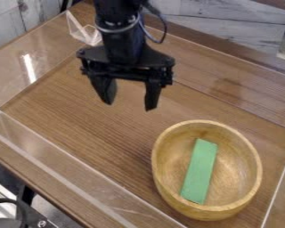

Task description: Put the green block in the brown bowl

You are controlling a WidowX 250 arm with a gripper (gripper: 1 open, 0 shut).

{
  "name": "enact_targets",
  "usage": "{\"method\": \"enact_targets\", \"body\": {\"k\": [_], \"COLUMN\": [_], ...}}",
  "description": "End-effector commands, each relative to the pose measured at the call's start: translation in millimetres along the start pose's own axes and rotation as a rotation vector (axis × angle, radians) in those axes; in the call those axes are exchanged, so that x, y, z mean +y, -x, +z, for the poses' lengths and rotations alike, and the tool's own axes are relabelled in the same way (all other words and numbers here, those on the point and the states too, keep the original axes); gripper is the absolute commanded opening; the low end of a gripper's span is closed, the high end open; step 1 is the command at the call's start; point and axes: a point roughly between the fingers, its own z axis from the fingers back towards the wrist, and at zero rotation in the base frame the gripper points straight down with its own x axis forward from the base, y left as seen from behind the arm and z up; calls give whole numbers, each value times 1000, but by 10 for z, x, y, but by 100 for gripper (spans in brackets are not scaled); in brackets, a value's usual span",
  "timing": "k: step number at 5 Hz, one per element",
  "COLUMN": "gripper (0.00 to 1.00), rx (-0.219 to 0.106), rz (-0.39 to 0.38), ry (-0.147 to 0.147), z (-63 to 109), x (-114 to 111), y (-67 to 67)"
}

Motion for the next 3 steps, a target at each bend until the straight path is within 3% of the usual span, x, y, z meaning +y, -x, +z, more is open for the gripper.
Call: {"method": "enact_targets", "body": {"k": [1,3], "gripper": [100,100], "rx": [-33,-41], "rz": [15,-45], "ry": [-11,-22], "z": [3,5], "x": [12,128], "y": [-34,-16]}}
